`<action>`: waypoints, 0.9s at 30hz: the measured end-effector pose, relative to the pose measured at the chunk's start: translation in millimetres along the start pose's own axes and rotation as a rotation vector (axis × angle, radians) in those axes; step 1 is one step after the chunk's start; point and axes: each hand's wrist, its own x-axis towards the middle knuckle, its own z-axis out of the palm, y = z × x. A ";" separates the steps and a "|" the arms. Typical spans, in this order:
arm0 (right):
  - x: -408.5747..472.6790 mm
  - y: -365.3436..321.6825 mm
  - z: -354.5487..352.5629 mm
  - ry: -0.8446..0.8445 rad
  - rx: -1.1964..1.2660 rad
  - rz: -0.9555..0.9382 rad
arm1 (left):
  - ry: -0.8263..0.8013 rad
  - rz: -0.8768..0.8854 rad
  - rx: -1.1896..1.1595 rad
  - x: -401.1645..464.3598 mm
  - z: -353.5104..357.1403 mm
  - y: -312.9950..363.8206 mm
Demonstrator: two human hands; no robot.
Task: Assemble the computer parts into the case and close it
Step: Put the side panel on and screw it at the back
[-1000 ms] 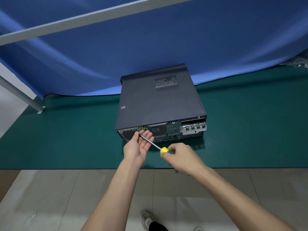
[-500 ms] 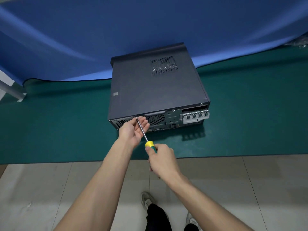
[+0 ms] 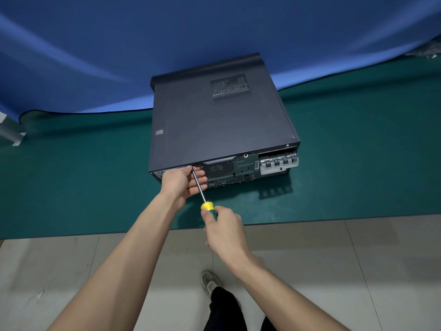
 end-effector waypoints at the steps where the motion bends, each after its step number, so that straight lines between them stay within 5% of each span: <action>1: -0.9 -0.6 0.7 0.000 -0.003 0.000 | -0.003 0.001 0.010 -0.5 -0.4 0.3; 16: -5.5 -10.7 3.8 0.015 0.002 0.034 | 0.001 -0.039 0.064 -7.8 1.2 8.0; 20: -4.4 -17.3 10.4 -0.027 0.217 0.158 | -0.023 -0.074 0.049 -6.3 -1.9 11.8; 27: -7.1 -25.9 11.0 -0.340 1.149 0.438 | -0.130 -0.083 0.167 -7.9 -12.3 11.4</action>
